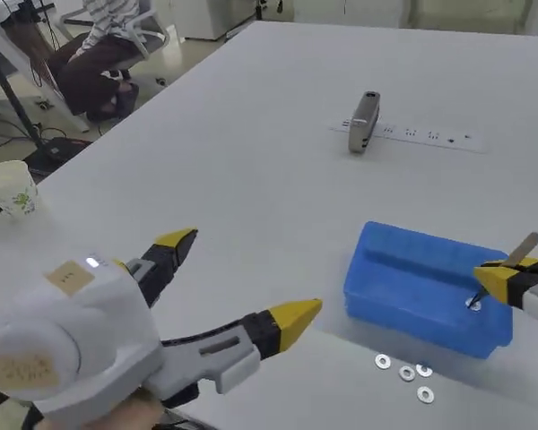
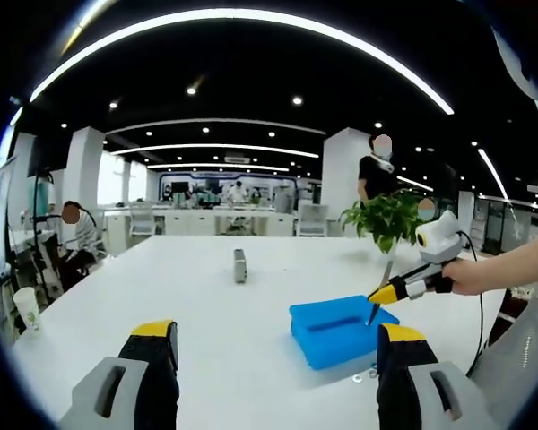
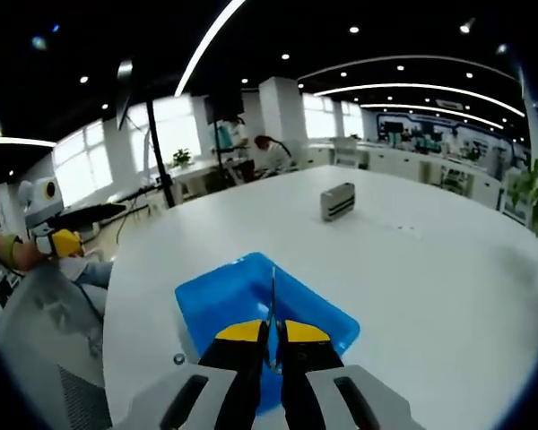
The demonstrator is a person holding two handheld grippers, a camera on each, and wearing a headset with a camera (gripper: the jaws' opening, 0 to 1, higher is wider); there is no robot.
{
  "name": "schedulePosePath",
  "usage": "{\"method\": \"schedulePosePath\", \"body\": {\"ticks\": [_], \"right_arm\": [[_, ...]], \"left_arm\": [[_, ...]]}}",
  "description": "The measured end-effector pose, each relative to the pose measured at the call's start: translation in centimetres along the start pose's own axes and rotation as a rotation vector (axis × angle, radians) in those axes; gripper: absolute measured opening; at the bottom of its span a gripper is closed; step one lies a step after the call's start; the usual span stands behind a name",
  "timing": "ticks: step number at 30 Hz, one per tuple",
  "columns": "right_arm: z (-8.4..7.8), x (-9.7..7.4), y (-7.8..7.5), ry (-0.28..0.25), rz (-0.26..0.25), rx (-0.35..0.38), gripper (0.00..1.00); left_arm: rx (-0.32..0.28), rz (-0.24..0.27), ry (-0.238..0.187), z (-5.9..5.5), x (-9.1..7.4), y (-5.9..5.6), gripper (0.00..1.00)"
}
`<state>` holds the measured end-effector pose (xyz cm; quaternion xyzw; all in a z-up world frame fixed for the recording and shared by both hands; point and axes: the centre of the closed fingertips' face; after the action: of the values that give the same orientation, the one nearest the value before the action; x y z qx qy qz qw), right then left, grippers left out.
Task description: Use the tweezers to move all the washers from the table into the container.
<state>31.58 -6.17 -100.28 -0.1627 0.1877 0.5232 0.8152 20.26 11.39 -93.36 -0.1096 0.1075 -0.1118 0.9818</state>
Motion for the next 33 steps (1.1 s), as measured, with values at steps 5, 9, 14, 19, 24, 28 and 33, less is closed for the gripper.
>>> {"method": "schedulePosePath", "body": {"ticks": [5,9,14,19,24,28,33], "right_arm": [[-0.7,0.3,-0.5,-0.002,0.016,-0.045,0.03],[-1.0,0.3,-1.0,-0.005,0.011,0.005,0.03],[-1.5,0.2,-1.5,0.014,-0.035,0.069,0.03],[-1.9,0.5,-1.4,0.027,-0.06,0.097,0.03],[-1.9,0.3,-1.4,0.033,-0.12,0.125,0.03],[-1.7,0.9,-0.9,0.026,-0.127,0.139,0.03],[-1.7,0.9,-1.0,0.028,-0.162,0.147,0.03]], "left_arm": [[0.046,0.003,0.013,-0.2,0.1,-0.3,0.94],[0.063,-0.012,0.072,-1.3,0.4,-0.2,0.94],[0.037,-0.071,0.077,-1.5,0.4,-1.3,0.94],[0.046,-0.107,0.091,-1.8,0.4,-2.0,0.94],[0.01,-0.118,0.086,-1.7,0.3,-2.0,0.94],[-0.002,-0.106,0.03,-0.6,-0.1,-1.7,0.93],[-0.004,-0.101,0.018,-0.5,-0.1,-1.5,0.93]]}}
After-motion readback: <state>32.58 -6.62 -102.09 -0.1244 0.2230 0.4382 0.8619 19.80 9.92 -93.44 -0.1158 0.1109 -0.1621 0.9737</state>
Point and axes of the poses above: the centre of the closed fingertips' face, and the gripper's own axes: x roughly forward along the fingers, y roughly to its left, z roughly out of its top, and after that the axes turned 11 degrees about -x, right-handed
